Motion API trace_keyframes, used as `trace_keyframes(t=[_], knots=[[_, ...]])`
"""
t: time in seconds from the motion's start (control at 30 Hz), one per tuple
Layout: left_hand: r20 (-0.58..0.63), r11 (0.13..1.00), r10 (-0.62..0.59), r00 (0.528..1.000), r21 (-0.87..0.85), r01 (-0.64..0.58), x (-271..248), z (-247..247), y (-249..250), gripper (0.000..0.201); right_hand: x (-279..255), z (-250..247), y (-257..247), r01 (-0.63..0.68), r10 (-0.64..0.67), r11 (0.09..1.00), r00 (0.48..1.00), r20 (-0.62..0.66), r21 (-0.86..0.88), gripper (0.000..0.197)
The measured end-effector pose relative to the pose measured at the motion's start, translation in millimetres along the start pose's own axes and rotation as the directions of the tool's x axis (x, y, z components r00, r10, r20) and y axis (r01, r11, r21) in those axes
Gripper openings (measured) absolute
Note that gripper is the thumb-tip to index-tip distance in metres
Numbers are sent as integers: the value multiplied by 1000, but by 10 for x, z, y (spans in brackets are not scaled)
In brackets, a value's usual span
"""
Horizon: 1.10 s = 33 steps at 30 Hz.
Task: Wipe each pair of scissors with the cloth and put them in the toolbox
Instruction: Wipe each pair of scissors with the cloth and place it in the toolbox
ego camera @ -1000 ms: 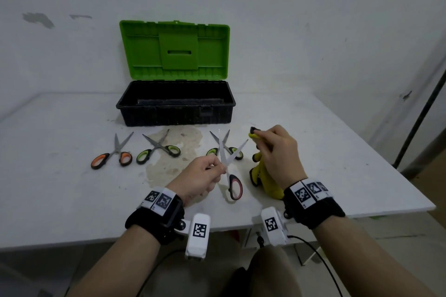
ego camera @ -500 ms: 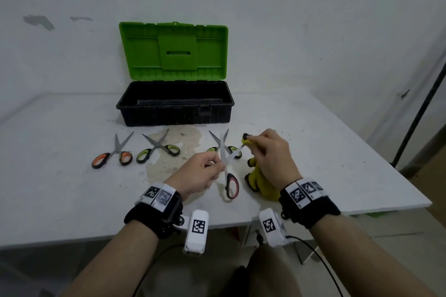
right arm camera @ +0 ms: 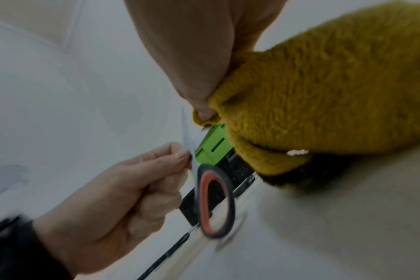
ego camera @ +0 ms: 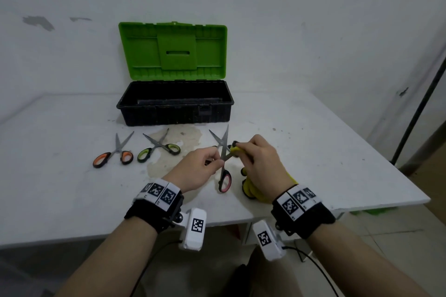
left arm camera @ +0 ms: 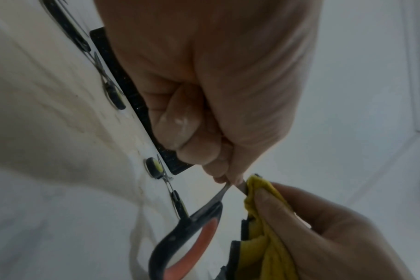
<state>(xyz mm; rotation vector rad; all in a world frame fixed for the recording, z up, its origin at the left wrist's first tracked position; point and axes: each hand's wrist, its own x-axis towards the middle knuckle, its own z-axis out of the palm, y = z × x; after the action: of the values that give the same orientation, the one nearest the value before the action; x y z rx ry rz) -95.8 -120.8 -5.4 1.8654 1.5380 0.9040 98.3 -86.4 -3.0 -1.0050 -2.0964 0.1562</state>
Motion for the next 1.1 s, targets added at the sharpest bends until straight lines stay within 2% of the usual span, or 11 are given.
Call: trace_keyframes(t=[0.1,0.17,0.27,0.37,0.43,0.53,0.67,0.77,0.9,1.0,1.1], knots=[[18,999,-49,999,-10,49,-22,-24,-35,21,109,-91,139,-153,152,988,988,-27,-38,20],[39,984,-106,994,-139,110,-26,-20,-58,22,130,-164,176,-185,181,982,980,-80,-43,22],[82,934,-169,982,-304,186,-36,-2,-51,20,44,-186,25,-59,60,998,995,-82,11,18],[122,915,-164,979,-353,197,-31,32,13,19,-86,-68,-120,54,-54,999,997,62,-7,18],[120,930,-133,984,-327,165,-26,52,42,18,-114,1,-119,60,-54,997,994,99,-51,18],[105,938,-110,988,-319,138,-39,41,35,18,-42,-19,-28,0,2,999,999,51,-50,18],[138,902,-177,974,-374,217,-82,2,-4,19,96,-142,142,-119,117,992,990,-78,-28,19],[184,839,-213,960,-468,276,-92,5,-16,18,32,-198,59,14,-13,1000,997,-80,11,19],[220,792,-202,954,-536,292,-91,29,11,22,-157,-61,-89,208,-207,978,974,95,-2,22],[213,811,-194,958,-515,278,-96,34,42,21,-162,-8,-25,188,-186,982,977,100,-11,23],[190,813,-197,962,-516,268,-98,5,36,18,-87,-40,44,105,-106,994,994,34,25,18]])
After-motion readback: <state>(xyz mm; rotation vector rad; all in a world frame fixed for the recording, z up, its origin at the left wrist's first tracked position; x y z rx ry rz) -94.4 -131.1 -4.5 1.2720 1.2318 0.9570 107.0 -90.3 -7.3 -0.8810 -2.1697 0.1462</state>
